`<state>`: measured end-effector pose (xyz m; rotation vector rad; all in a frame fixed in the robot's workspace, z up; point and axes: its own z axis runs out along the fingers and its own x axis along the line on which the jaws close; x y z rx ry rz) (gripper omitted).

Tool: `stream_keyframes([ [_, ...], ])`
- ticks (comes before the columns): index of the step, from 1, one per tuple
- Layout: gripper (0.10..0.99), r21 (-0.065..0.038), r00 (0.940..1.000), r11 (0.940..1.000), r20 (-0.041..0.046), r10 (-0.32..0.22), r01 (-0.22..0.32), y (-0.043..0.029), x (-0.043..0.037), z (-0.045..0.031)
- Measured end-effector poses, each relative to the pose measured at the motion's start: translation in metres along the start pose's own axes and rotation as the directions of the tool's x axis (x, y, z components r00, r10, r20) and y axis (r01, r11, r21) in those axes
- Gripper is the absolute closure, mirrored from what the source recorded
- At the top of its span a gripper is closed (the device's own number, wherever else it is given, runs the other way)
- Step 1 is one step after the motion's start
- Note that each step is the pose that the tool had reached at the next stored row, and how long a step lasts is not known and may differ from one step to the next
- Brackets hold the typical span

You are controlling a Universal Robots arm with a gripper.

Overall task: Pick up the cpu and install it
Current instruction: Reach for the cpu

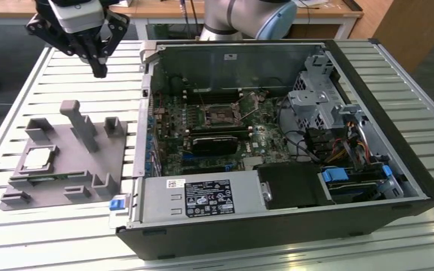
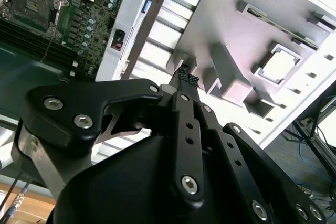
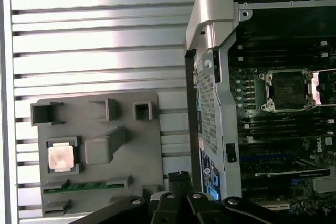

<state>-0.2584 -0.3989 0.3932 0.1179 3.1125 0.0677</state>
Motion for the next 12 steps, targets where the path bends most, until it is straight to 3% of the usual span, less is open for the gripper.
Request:
stream_keyframes([
  [12,0.980,0.000,1.0000,1.0000,0.0000,0.000,0.000,-0.0007,0.0089,-0.0003],
])
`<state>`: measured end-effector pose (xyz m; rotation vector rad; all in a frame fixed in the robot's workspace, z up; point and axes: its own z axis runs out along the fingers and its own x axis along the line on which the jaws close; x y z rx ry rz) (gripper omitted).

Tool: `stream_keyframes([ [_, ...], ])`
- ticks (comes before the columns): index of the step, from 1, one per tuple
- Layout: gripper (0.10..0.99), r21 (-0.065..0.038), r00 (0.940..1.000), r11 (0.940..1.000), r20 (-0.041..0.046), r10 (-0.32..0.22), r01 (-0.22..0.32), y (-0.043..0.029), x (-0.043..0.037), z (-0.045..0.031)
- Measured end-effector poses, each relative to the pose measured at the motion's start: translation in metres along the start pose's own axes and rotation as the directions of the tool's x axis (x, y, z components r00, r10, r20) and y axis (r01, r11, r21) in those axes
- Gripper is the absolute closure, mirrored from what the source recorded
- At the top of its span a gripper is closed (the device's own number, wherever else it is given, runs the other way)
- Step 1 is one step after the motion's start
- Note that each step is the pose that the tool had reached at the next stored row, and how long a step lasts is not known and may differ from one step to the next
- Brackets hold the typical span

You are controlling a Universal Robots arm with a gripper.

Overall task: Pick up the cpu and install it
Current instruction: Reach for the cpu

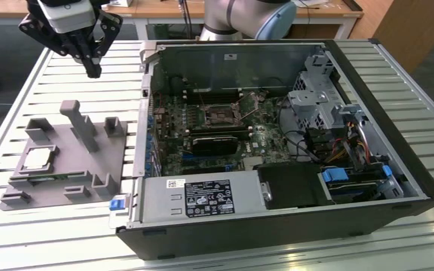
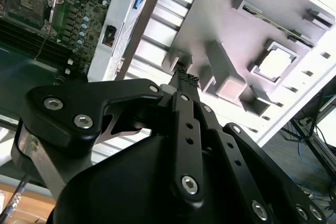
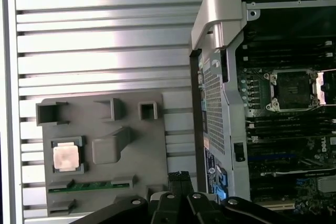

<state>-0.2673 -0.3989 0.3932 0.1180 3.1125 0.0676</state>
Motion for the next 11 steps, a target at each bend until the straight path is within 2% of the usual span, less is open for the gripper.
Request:
stream_keyframes([
  [11,0.980,0.000,1.0000,1.0000,0.0000,0.000,0.000,-0.0006,0.0075,-0.0002],
])
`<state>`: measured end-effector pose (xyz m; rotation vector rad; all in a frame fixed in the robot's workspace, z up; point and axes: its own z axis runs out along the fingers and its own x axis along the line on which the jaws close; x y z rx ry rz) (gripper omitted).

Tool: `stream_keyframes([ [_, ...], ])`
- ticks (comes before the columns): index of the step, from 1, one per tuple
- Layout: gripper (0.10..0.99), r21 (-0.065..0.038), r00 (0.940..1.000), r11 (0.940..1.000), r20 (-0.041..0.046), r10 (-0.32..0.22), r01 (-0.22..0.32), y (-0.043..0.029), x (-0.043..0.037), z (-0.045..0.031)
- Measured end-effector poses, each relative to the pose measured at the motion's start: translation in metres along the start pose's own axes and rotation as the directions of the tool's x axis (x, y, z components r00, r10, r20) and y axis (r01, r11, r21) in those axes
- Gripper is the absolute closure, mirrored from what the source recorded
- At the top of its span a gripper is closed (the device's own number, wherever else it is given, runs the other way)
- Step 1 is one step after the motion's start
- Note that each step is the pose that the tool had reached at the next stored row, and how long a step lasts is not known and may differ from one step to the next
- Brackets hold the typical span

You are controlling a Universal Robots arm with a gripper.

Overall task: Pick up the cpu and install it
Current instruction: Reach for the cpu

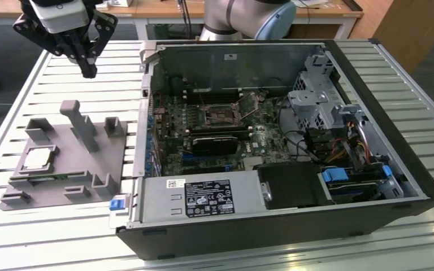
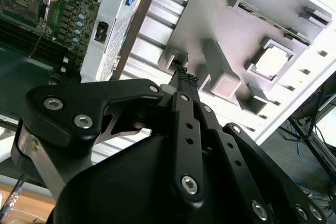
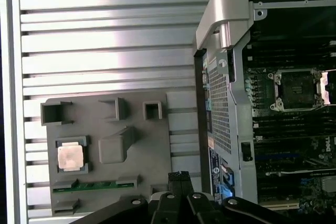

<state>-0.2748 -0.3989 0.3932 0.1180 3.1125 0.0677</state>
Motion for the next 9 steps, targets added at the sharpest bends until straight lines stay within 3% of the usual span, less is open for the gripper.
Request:
stream_keyframes([
  [9,0.980,0.000,1.0000,1.0000,0.0000,0.000,0.000,-0.0005,0.0059,-0.0002],
])
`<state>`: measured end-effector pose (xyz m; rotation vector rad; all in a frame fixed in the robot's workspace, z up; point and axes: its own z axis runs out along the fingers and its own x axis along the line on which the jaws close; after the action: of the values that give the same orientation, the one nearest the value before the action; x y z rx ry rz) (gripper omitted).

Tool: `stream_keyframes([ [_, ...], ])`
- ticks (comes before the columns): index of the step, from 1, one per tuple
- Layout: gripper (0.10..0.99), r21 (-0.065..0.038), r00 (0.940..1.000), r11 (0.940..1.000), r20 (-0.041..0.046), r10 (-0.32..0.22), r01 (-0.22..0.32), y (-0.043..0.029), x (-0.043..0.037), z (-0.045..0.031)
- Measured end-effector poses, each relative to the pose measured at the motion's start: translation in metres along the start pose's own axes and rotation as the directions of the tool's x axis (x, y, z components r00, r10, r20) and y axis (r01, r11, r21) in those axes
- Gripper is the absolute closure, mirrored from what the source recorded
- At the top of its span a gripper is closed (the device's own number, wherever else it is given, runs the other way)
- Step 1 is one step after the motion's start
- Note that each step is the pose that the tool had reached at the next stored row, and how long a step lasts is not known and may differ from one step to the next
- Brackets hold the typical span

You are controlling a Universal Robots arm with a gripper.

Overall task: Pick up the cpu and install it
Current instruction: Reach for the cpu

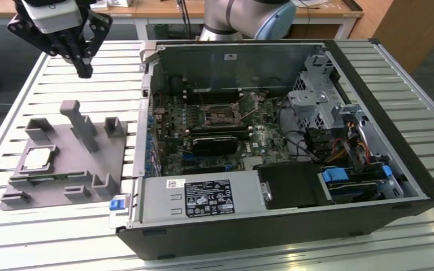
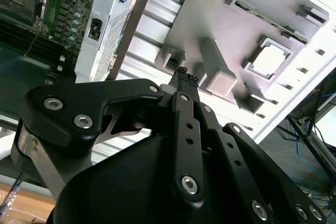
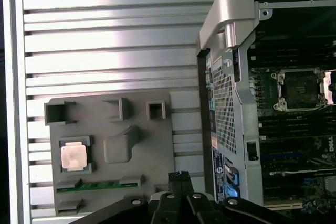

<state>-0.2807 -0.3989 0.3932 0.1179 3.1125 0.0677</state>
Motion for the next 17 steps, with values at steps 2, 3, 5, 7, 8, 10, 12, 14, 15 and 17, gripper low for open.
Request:
stream_keyframes([
  [2,0.980,0.000,1.0000,1.0000,-0.0001,0.000,0.000,-0.0001,0.0013,-0.0001],
  [3,0.980,0.000,1.0000,1.0000,0.0000,0.000,0.000,-0.0001,0.0019,-0.0001],
  [5,0.980,0.000,1.0000,1.0000,0.0000,0.000,0.000,-0.0002,0.0030,-0.0001],
  [7,0.980,0.000,1.0000,1.0000,-0.0001,0.000,0.000,-0.0003,0.0041,-0.0001],
  [8,0.980,0.000,1.0000,1.0000,0.0000,0.000,0.000,-0.0003,0.0046,-0.0001],
  [10,0.980,0.000,1.0000,1.0000,0.0000,0.000,0.000,-0.0004,0.0057,-0.0001],
  [12,0.980,0.000,1.0000,1.0000,-0.0001,0.000,0.000,-0.0005,0.0067,-0.0002],
  [14,0.980,0.000,1.0000,1.0000,0.0000,0.000,0.000,-0.0006,0.0077,-0.0002],
  [15,0.980,0.000,1.0000,1.0000,0.0000,0.000,0.000,-0.0006,0.0083,-0.0002],
  [17,0.980,0.000,1.0000,1.0000,0.0000,0.000,0.000,-0.0007,0.0094,-0.0003],
])
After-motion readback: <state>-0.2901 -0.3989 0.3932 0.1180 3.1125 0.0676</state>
